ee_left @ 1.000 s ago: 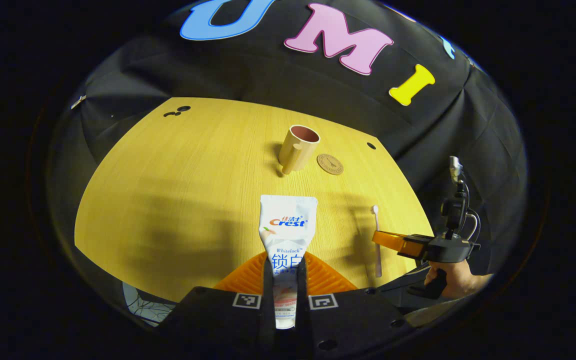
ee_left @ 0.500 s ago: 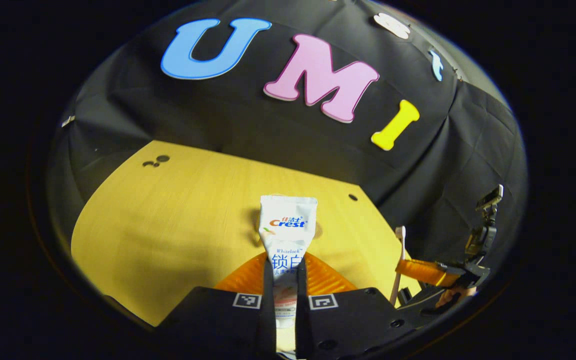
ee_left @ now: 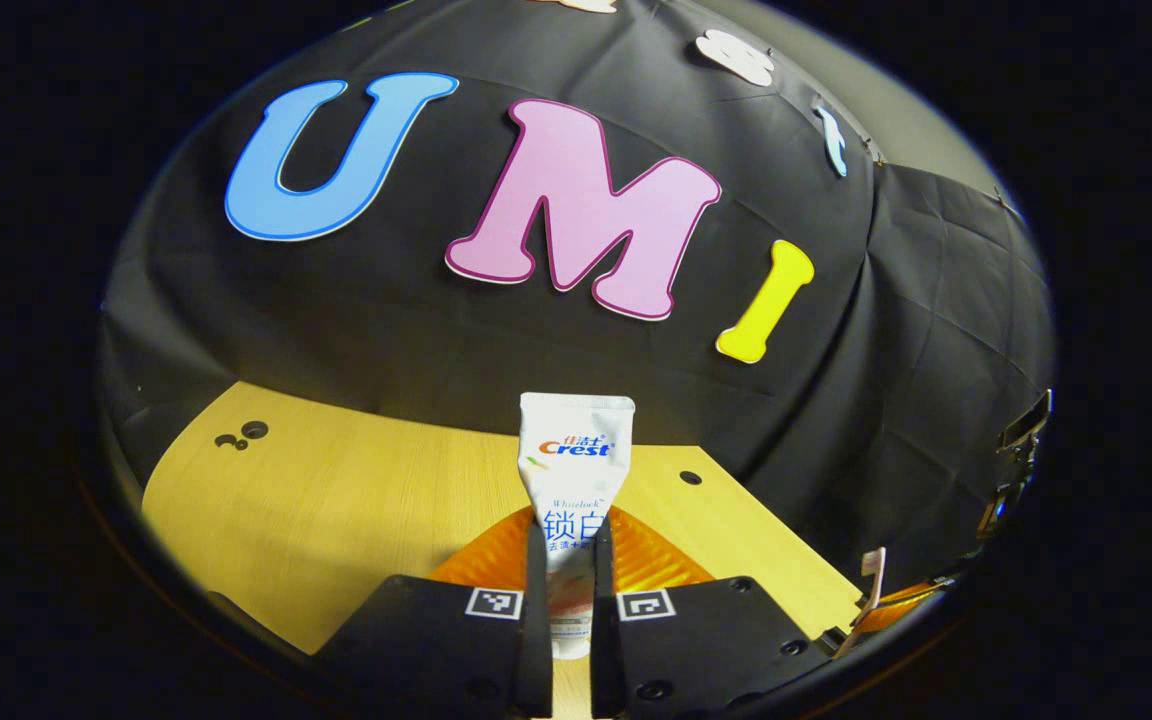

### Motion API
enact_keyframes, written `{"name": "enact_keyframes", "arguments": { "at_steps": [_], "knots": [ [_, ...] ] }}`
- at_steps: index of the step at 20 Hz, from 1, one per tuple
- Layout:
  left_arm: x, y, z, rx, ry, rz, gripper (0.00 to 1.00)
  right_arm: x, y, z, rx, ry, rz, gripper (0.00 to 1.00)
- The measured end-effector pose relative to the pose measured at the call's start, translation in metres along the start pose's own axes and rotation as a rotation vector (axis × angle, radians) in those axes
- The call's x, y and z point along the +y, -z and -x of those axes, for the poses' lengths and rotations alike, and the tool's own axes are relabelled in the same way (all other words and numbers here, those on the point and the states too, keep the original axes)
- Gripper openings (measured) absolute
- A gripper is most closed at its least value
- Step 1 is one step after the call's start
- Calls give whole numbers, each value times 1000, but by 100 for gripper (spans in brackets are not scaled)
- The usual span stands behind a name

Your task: Put the toothbrush and toothpaste on the desktop into the cup, then pick up the cup and place it on the coaster on the desktop.

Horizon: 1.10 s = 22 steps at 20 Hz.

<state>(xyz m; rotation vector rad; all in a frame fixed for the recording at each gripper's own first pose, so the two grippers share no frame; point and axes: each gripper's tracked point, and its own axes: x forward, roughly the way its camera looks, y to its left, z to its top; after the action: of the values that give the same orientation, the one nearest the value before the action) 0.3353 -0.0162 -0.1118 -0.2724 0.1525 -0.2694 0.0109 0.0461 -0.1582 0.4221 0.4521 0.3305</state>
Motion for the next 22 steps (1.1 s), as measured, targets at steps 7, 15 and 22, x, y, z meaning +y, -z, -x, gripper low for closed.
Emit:
{"name": "enact_keyframes", "arguments": {
  "at_steps": [7,15,22],
  "knots": [
    [19,6,-71,26,-27,-57,20,-25,-3,12,-12,60,-34,8],
    [40,36,-117,89,-51,-44,20,-47,0,23,-19,131,-63,8],
    [44,58,-129,120,-54,-92,23,-50,6,26,-15,145,-85,8]
  ]
}}
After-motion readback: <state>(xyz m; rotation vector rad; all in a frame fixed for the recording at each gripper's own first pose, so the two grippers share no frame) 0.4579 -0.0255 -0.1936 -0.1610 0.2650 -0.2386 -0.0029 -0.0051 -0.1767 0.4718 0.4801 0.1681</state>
